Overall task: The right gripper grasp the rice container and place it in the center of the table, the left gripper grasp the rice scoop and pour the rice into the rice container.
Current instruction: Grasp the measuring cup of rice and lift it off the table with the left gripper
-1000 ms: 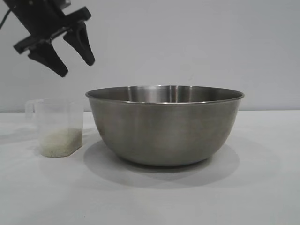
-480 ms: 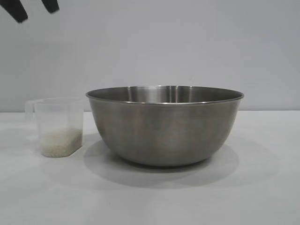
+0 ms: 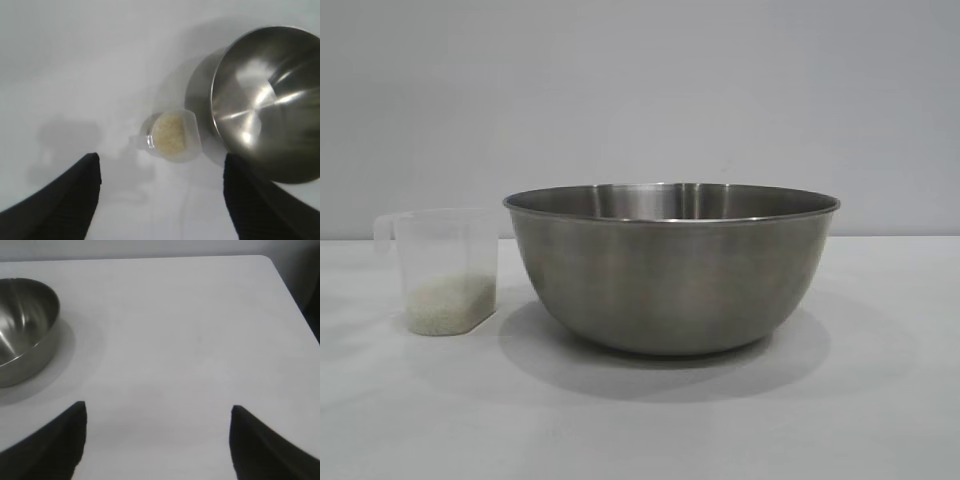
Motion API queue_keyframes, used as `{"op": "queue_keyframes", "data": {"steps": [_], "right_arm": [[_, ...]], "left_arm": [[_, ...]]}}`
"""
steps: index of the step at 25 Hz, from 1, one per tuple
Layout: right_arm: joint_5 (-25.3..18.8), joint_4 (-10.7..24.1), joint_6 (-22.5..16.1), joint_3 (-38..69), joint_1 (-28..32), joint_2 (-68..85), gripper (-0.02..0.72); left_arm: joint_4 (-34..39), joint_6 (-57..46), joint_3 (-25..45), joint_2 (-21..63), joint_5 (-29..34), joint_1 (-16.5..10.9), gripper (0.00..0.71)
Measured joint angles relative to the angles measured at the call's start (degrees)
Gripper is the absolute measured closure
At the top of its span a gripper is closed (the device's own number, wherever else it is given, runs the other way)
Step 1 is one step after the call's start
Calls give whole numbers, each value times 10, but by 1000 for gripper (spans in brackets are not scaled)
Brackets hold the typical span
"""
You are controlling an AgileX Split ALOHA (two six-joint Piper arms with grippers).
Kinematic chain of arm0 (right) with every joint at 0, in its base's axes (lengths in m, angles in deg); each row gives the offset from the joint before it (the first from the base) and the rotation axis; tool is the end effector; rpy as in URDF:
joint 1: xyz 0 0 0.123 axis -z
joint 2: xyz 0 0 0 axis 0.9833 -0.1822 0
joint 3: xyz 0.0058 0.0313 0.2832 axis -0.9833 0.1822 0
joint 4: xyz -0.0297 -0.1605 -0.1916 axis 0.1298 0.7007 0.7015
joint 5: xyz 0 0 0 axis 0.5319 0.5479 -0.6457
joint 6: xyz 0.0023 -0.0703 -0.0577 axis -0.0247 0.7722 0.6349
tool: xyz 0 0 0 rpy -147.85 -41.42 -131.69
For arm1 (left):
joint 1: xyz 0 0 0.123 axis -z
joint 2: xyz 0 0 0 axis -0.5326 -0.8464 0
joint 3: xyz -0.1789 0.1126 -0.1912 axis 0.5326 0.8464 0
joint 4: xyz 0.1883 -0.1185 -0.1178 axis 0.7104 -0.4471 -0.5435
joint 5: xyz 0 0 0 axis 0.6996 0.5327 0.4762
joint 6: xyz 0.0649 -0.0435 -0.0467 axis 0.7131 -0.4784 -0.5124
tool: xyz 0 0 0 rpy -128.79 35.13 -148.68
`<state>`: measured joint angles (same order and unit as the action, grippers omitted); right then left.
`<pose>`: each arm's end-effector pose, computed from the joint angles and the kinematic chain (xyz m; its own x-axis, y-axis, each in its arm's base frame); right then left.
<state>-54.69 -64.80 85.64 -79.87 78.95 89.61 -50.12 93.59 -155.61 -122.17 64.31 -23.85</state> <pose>-0.0097 -0.0003 0.2682 -0.5171 0.0312 -0.8553 0.0115 0.9995 0.0296 0.2392 -0.0568 0.3511 -0.8373 0.1994 -0.5091 0.3229 0.9317 -0.1661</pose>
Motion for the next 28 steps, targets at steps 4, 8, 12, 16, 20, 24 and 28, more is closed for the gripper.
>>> {"op": "queue_keyframes", "data": {"steps": [4,8,12,16,20,24,28], "right_arm": [[0,0,0,0,0,0,154],[0,0,0,0,1,0,154],[0,0,0,0,1,0,154],[0,0,0,0,1,0,154],[0,0,0,0,1,0,154],[0,0,0,0,1,0,154],[0,0,0,0,1,0,154]], "left_arm": [[-20,0,97,64,-50,0,223],[-57,10,209,130,-128,0,223],[-106,48,306,184,-213,0,223],[-175,113,375,219,-303,0,223],[-291,218,437,225,-383,0,223],[-452,370,495,225,-454,0,223],[-635,544,535,226,-503,0,223]]}}
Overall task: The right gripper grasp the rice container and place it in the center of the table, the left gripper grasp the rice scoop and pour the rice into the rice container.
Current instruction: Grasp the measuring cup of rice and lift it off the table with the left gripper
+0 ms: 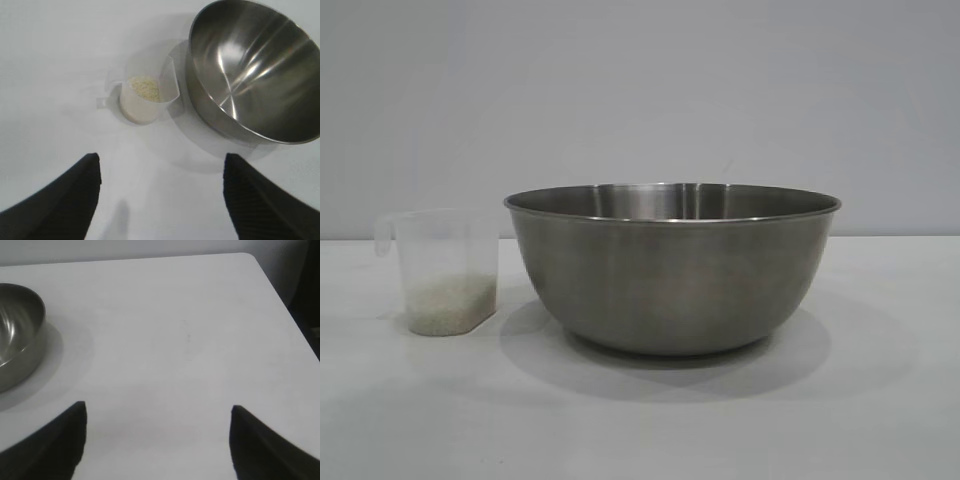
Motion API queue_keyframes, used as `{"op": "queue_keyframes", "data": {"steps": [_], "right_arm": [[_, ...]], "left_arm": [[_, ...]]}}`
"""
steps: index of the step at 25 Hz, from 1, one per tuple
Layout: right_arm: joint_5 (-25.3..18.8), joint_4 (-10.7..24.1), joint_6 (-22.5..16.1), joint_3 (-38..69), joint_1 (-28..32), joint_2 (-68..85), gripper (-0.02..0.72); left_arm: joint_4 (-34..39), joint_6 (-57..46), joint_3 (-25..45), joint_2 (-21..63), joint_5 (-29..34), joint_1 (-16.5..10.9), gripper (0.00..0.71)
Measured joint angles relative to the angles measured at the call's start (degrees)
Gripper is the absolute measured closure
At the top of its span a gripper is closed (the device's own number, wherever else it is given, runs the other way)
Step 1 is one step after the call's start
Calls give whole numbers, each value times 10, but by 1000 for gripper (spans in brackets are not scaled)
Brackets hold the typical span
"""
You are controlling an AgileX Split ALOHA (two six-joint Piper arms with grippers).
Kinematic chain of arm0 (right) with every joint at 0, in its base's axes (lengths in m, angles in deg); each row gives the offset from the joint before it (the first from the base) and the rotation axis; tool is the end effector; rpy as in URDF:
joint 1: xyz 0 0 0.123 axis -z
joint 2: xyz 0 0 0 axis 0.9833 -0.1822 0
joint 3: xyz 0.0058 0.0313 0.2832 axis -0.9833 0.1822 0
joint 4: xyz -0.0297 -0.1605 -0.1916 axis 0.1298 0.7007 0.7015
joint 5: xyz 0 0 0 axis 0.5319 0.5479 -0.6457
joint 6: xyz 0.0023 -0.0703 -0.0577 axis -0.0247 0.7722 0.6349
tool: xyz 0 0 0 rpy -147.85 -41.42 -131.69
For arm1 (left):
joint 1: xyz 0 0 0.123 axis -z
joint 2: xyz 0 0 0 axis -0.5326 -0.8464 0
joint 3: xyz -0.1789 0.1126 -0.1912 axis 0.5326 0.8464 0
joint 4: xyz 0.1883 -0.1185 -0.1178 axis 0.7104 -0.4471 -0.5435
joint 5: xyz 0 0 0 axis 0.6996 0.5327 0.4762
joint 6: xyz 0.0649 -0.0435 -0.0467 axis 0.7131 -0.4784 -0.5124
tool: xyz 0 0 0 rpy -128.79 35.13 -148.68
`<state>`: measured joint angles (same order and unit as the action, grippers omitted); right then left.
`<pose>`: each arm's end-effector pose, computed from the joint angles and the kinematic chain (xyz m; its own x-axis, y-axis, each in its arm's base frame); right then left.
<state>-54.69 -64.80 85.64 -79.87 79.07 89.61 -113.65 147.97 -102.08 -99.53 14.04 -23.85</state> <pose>-0.0097 -0.0003 0.2682 -0.5171 0.0323 -0.8553 0.0135 0.9995 0.0296 0.1450 -0.0393 0.2073 -0.5863 -0.1287 -0.7998 0.1829 0.9408 -0.2855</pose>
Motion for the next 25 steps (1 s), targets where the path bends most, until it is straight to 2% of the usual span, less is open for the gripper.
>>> {"op": "queue_keyframes", "data": {"steps": [2,5,9,13,15,17,19,21,23,25], "right_arm": [[0,0,0,0,0,0,154],[0,0,0,0,0,0,154],[0,0,0,0,0,0,154],[0,0,0,0,0,0,154],[0,0,0,0,0,0,154],[0,0,0,0,0,0,154],[0,0,0,0,0,0,154],[0,0,0,0,0,0,154],[0,0,0,0,0,0,154],[0,0,0,0,0,0,154]], "left_arm": [[-84,50,10,0,-3,0,223],[-180,68,11,0,10,0,223],[-214,7,11,0,52,0,223],[-218,-129,11,0,111,0,223],[-218,-216,11,0,159,0,223],[-218,-282,11,0,234,0,223],[-217,-296,11,0,318,0,223],[-200,-262,11,0,414,0,223],[-149,-225,11,0,482,0,223],[-74,-202,11,2,513,0,223]]}}
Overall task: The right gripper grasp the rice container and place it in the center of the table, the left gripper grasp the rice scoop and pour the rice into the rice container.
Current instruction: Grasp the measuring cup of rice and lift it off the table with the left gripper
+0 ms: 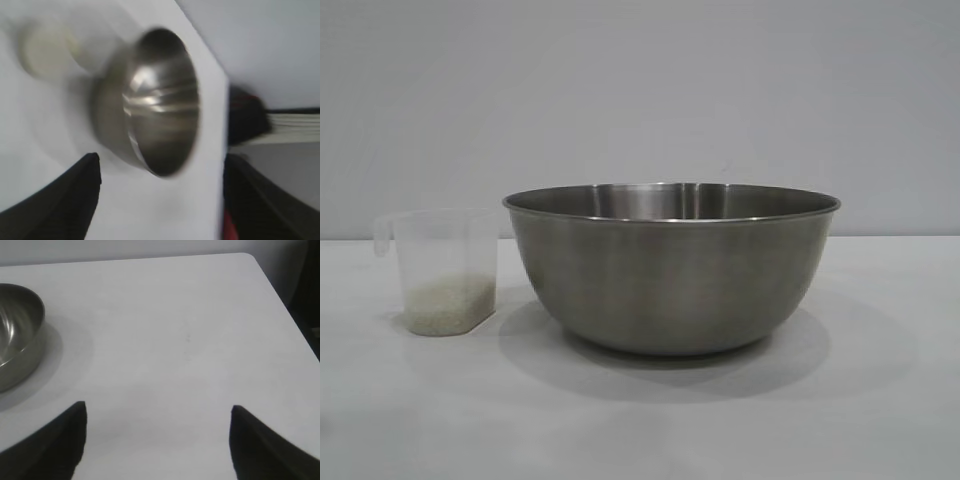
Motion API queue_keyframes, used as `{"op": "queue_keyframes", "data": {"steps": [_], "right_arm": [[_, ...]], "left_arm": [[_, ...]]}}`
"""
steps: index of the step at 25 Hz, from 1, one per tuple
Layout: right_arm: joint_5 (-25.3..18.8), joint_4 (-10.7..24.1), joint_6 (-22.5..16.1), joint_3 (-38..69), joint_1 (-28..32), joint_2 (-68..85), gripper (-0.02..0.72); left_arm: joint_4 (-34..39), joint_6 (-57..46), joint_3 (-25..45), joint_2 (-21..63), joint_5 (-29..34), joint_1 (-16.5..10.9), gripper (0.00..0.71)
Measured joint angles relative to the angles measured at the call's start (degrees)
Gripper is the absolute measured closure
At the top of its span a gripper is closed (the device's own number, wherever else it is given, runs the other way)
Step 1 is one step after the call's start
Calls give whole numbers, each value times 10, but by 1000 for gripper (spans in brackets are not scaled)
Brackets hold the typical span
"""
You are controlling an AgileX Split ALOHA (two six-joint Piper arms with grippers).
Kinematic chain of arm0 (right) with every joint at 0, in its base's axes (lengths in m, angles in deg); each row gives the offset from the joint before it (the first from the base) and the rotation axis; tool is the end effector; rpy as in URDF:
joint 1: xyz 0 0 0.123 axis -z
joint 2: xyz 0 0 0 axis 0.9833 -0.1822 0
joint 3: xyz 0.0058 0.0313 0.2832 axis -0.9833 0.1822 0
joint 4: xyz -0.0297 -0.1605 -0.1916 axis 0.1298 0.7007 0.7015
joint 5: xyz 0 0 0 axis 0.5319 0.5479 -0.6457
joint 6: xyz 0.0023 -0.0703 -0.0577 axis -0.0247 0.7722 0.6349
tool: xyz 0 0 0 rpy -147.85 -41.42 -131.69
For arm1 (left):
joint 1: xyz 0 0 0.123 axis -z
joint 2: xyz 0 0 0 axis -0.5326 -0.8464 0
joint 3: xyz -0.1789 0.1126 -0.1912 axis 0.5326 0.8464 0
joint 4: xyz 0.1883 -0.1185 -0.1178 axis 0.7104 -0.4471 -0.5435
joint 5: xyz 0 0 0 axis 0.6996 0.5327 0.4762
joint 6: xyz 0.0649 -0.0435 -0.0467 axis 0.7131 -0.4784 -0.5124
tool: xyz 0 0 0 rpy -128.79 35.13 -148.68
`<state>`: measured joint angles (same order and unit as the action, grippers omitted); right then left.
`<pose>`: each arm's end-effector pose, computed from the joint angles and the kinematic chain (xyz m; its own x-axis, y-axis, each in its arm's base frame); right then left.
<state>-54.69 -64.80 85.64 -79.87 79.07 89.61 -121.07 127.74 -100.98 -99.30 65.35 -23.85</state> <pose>-0.0097 -0.0003 0.2682 -0.5171 0.0323 -0.8553 0.0135 0.9995 0.0296 0.0914 -0.0951 0.2255 -0.9401 -0.1372 -0.3120 0.2516 0.3380 -0.9069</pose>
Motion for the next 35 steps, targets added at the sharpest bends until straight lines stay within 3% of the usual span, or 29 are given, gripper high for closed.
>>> {"op": "queue_keyframes", "data": {"steps": [3,6,13,20,30,35], "right_arm": [[0,0,0,0,0,0,154],[0,0,0,0,0,0,154],[0,0,0,0,0,0,154],[0,0,0,0,0,0,154],[0,0,0,0,1,0,154],[0,0,0,0,1,0,154]], "left_arm": [[143,9,0,1,-19,0,223],[246,-24,0,1,-83,0,223],[289,-83,0,1,-244,0,223],[331,-85,0,1,-351,0,223],[517,-85,0,-3,-505,0,223],[613,-85,0,-50,-600,0,223]]}}
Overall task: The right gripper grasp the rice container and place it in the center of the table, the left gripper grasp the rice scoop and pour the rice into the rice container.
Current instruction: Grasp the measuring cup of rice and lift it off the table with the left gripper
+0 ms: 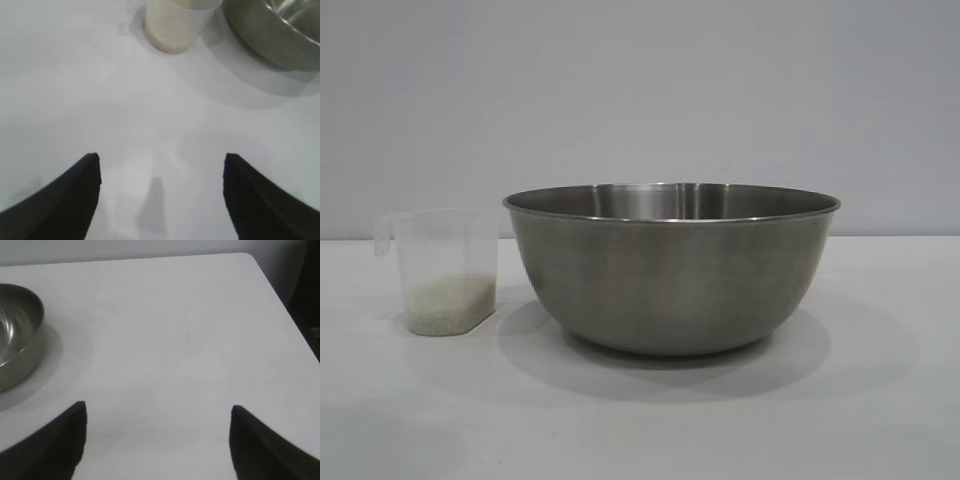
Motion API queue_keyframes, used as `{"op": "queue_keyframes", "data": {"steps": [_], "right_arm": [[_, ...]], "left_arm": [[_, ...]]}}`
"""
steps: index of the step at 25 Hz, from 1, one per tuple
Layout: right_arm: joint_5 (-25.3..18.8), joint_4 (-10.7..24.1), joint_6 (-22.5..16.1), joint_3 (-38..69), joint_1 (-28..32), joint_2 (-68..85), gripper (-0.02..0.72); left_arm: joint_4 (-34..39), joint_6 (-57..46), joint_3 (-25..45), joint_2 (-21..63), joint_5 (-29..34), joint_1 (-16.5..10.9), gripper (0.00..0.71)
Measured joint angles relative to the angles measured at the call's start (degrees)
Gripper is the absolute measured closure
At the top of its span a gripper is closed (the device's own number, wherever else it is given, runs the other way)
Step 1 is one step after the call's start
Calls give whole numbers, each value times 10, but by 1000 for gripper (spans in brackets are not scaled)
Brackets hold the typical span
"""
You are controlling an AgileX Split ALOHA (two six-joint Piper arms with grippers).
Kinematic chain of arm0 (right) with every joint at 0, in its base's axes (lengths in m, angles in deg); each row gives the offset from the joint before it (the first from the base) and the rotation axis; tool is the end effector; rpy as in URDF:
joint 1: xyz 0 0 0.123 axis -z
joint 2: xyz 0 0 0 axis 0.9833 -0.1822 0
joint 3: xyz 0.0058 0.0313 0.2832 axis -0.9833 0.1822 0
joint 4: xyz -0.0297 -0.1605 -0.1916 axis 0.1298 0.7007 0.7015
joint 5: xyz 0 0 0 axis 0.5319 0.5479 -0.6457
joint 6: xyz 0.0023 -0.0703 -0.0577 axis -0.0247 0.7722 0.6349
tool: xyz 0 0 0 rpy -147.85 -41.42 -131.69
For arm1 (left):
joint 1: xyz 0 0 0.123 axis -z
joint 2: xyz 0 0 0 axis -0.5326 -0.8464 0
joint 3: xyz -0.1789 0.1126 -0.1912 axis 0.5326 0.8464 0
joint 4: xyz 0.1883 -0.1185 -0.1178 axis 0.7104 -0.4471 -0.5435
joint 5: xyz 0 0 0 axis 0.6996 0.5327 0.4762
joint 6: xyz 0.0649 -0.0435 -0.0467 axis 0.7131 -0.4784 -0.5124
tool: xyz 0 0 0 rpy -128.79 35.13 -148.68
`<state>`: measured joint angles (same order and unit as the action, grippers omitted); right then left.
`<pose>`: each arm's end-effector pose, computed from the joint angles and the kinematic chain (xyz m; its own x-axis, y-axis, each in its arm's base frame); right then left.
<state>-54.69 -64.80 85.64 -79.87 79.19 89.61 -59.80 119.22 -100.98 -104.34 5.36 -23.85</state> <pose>-0.0097 -0.0003 0.2682 -0.5170 0.0334 -0.8553 0.0156 0.9994 0.0296 0.1513 -0.0241 0.1874 -0.5714 0.3008 -0.7635 0.2907 0.9443 0.1544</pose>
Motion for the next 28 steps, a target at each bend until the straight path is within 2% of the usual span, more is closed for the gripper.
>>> {"op": "queue_keyframes", "data": {"steps": [2,6,11,16,18,24,28], "right_arm": [[0,0,0,0,0,0,154],[0,0,0,0,0,0,154],[0,0,0,0,0,0,154],[0,0,0,0,0,0,154],[0,0,0,0,0,0,154],[0,0,0,0,0,0,154],[0,0,0,0,0,0,154]], "left_arm": [[34,1,0,-28,-26,0,223],[38,-4,0,-86,-65,0,223],[26,-126,0,-121,-99,0,223],[23,-186,0,-156,-135,8,223],[23,-200,0,-182,-160,26,223],[19,-210,-1,-259,-268,113,223],[7,-222,-1,-278,-324,149,223]]}}
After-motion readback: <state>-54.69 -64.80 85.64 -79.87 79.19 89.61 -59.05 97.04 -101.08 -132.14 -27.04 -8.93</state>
